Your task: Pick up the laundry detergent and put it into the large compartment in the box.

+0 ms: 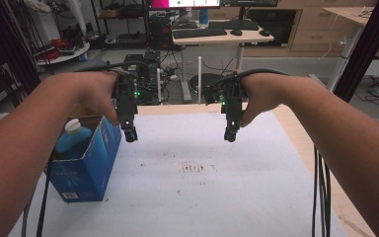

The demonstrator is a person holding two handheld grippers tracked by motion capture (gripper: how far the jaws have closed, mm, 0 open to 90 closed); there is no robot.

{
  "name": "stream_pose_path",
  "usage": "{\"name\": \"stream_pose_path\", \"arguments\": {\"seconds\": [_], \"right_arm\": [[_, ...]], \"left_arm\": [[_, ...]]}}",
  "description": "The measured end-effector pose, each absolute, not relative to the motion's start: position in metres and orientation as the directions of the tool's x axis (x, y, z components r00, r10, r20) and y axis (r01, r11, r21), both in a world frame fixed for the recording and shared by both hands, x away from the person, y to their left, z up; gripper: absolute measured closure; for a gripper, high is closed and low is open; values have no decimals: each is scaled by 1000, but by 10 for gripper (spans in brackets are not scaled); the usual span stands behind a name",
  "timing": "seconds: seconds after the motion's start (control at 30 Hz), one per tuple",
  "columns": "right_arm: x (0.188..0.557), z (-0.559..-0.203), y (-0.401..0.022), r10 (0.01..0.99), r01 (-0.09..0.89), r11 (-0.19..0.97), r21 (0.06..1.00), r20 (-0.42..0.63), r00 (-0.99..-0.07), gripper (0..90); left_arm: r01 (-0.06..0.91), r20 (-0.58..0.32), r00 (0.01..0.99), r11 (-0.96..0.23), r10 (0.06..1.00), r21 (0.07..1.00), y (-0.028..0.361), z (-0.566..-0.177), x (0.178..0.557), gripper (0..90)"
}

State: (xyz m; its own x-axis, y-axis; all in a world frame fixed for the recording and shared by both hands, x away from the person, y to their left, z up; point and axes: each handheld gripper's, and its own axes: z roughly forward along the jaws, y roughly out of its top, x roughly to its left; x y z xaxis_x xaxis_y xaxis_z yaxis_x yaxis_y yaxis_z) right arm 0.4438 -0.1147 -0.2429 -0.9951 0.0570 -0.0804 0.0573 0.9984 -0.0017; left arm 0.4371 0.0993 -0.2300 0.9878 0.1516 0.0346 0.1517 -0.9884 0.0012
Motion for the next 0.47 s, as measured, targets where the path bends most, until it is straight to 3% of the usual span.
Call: {"name": "stream_pose_path", "arguments": {"seconds": [0.47], "right_arm": [[443,-243,-115,53,53,999,5,-81,-995,32]], "left_arm": [[159,20,987,-987,160,21,96,-227,436,17]]}}
